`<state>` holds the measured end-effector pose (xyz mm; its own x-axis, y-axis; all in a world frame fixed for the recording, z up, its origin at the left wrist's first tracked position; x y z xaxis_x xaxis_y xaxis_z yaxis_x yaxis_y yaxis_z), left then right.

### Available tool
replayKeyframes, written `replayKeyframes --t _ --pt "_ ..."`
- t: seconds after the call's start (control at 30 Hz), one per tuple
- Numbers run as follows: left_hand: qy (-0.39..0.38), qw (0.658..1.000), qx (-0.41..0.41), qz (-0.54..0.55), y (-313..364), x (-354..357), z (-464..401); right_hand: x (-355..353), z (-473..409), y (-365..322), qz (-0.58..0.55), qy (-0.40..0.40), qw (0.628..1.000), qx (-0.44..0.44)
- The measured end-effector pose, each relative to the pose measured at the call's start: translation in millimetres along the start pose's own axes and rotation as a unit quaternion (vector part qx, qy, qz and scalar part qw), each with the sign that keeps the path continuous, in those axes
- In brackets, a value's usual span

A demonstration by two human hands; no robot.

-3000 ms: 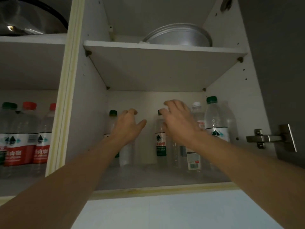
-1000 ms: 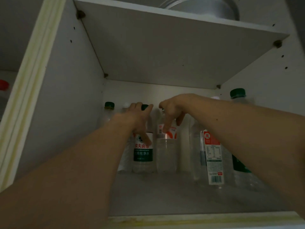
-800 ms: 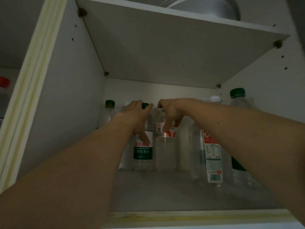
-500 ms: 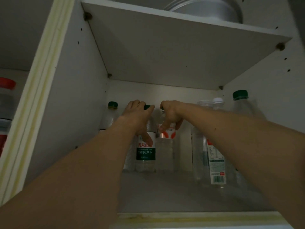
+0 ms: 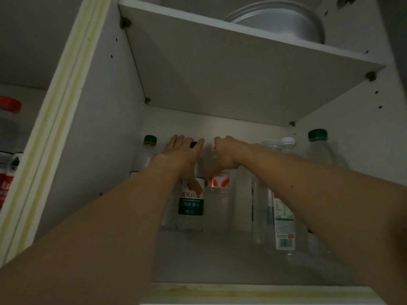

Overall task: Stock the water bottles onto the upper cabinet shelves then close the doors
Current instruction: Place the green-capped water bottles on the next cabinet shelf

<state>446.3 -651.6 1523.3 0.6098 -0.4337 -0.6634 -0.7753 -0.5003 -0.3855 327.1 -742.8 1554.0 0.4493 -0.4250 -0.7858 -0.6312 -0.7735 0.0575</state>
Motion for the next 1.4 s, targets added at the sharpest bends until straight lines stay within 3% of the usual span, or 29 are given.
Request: replayKeyframes --t 0.27,0.37,0.43,0.57,0.7,0.8,0.9,1.0,1.27,1.4 --pt "0.069 0.988 0.005 0.137 1 -16 2 -62 44 32 -0.043 0.174 0.981 -0.075" --pt "0.139 0.972 0.035 0.185 17 -29 -2 -78 66 55 -0.09 0.211 0.971 -0.065" --pt "0.207 0.94 0.056 0.266 38 -38 -2 -83 82 73 -0.117 0.231 0.965 -0.035" --pt "0.282 0.836 0.063 0.466 90 -64 5 -84 111 113 -0.204 0.265 0.941 0.048" --pt "0.209 0.822 0.03 0.53 124 -80 11 -68 133 140 -0.333 0.257 0.896 0.143" --pt "0.129 0.837 -0.008 0.532 144 -78 17 -43 142 145 -0.393 0.154 0.884 0.2" --pt "0.066 0.835 -0.03 0.545 158 -71 26 -16 150 145 -0.418 0.084 0.88 0.211" --pt "0.024 0.834 -0.069 0.546 163 -64 36 5 157 145 -0.425 0.067 0.877 0.215" --pt "0.064 0.818 -0.094 0.564 155 -64 60 19 184 146 -0.448 0.074 0.865 0.215" --pt "0.064 0.844 -0.11 0.52 128 -67 77 16 195 149 -0.416 0.118 0.875 0.217"
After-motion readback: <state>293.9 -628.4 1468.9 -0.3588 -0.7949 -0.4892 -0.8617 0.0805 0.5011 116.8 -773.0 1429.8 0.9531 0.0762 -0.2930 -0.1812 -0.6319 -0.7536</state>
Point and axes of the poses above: each hand's wrist, its own z-axis away from the middle knuckle, its own x-axis out of the palm, y = z × x, the point moved 1 cm from there along -z, towards the middle knuckle, and after that the axes turned 10 degrees about x, right-handed, at the moved point
